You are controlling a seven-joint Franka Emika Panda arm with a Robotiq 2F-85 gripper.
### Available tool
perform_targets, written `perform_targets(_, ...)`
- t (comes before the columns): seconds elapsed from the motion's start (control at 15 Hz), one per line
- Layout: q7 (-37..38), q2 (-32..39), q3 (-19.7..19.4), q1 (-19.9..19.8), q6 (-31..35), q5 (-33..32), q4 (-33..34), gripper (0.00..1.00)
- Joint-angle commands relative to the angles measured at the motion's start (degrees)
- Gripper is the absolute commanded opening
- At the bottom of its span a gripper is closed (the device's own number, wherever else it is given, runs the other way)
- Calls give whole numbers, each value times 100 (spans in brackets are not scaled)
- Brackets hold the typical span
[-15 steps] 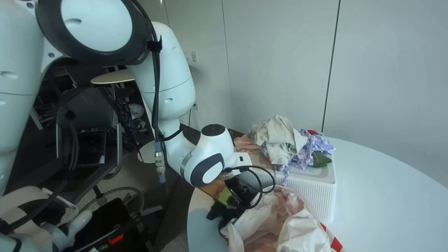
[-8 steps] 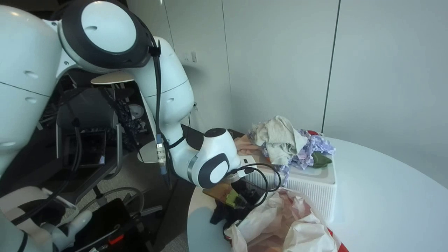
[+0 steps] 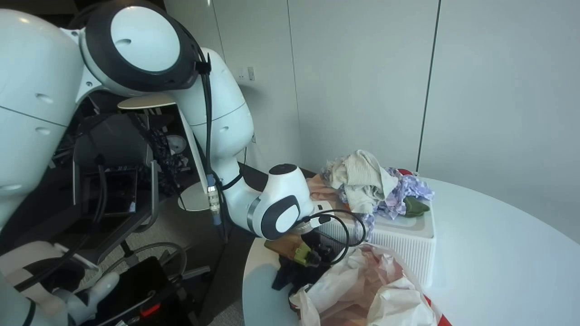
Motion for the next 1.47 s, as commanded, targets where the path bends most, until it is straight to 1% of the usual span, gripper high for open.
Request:
perform_targets(0.0,-38,-100,407,-402,-118,-22,9,44)
perform_targets(0.2,-378,-550,1189,-1268,-368,14,-227,21)
perform_targets(0.33,-789,-952,1886,-2050,-647,75,-465,7)
perform_targets(0.4,-1183,-1207,2368,-2541,-897,303,-591,1)
perform_targets(0.47,-1561,-1405,2771,-2949,-1176,619,-650,5)
perform_targets(0.53,-1869,-1643,3167,-3393,-1561,937,-663,2)
perform_targets(0.6,-2152,-1852,3593,-3838,-2003,1270,-639,5)
perform_targets(0.67,-2452,-2047,3854,-4137,-2460,1719,-551,4)
perform_targets(0.73,-2614,-2284,4191,-4513,-2947,1987,-507,5)
perform_targets(0.87,-2682,-2882,4412,-4786,-3806,2551,-463,5)
perform_targets(0.93,-2937,-3312,3879,-4251,-4255,3171,-443,5)
perform_targets(1.0,-2830,-3674,3648,-4060,-4576,3384,-497,5)
perform_targets(1.07,-2477,-3972,4121,-4585,-4706,3242,-626,5)
perform_targets(1.13,-2392,-4333,4015,-4517,-4931,3344,-686,5)
perform_targets(1.27,-2015,-4998,3952,-4531,-5235,3472,-817,5)
perform_targets(1.33,-1741,-5328,2817,-3451,-5324,3497,-902,5)
perform_targets(1.4,-1430,-5628,2585,-3312,-5470,3384,-998,5)
